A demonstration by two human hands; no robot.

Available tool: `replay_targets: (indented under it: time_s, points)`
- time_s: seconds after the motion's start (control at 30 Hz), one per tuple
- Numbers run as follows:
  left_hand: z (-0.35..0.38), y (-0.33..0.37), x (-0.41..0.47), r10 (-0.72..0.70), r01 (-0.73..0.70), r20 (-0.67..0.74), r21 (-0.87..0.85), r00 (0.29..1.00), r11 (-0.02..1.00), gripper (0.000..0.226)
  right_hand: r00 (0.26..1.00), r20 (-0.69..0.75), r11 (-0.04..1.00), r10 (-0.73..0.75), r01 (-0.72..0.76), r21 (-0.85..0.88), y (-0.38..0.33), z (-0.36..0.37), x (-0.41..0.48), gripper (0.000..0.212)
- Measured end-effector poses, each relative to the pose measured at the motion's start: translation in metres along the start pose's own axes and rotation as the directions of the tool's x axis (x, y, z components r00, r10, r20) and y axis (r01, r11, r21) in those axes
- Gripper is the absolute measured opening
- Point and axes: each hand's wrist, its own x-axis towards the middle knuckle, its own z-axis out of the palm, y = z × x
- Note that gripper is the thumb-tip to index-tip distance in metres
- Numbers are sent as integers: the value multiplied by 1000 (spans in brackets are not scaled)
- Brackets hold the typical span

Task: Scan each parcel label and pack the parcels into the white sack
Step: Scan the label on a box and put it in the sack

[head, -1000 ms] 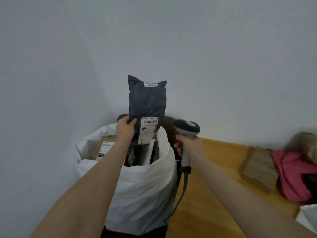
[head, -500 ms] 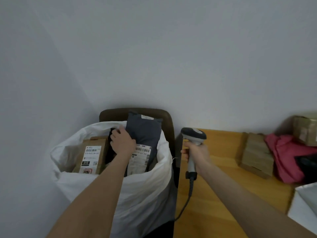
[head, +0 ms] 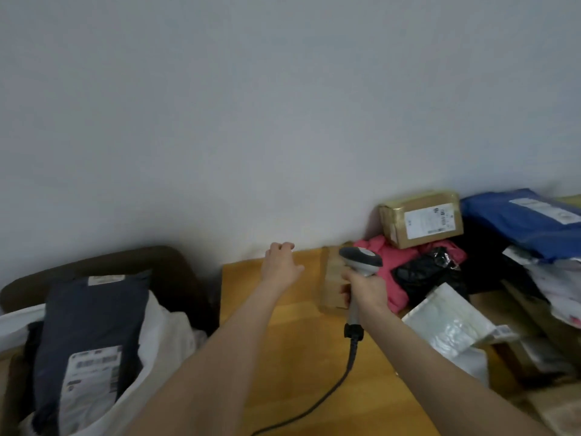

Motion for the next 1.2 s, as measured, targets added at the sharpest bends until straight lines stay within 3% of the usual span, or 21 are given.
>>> replay_targets:
  time_s: [0.13,0.3,0.37,0.5,0.63,0.7,0.8,0.9,0.97,1.07,1.2]
  points:
    - [48,83,40,48,-30,110,-159,993,987,78,986,-157,997,-54,46,-56,-37,-74,67,21]
    - [97,181,97,80,-54,98,-243,992,969,101,977,-213,987,8,26,157,-66,-144,148,15]
    - [110,211,120,158,-150,38,-160,987,976,97,982,-179,967,52,-5,253,-70,-158,171,7]
    - [129,249,158,268,-269,32,38,963,962,84,986,-101,905,132,-79,418,-69,-170,206,26]
    - [136,257,175,225,-241,101,199,969,950,89,987,-13,869,160,-135,477,-67,-170,224,36]
    - [133,256,181,173,-220,202,240,964,945,98,985,18,857,169,-156,491,-66,-170,229,39]
    - [128,253,184,168,-263,326,275,930,925,95,985,51,852,167,-170,494,-64,-170,230,28]
    - [122,244,177,156,-258,319,306,935,917,96,986,57,845,154,-161,509,-64,-171,225,26]
    - [115,234,168,114,-175,289,197,950,965,94,990,70,850,119,-138,508,-68,-169,214,25]
    - [99,212,147,1,28,249,-115,968,993,74,995,56,864,80,-97,494,-76,-162,192,24]
    - [81,158,107,-112,223,251,-473,962,852,65,996,61,892,61,-82,444,-79,-145,147,5]
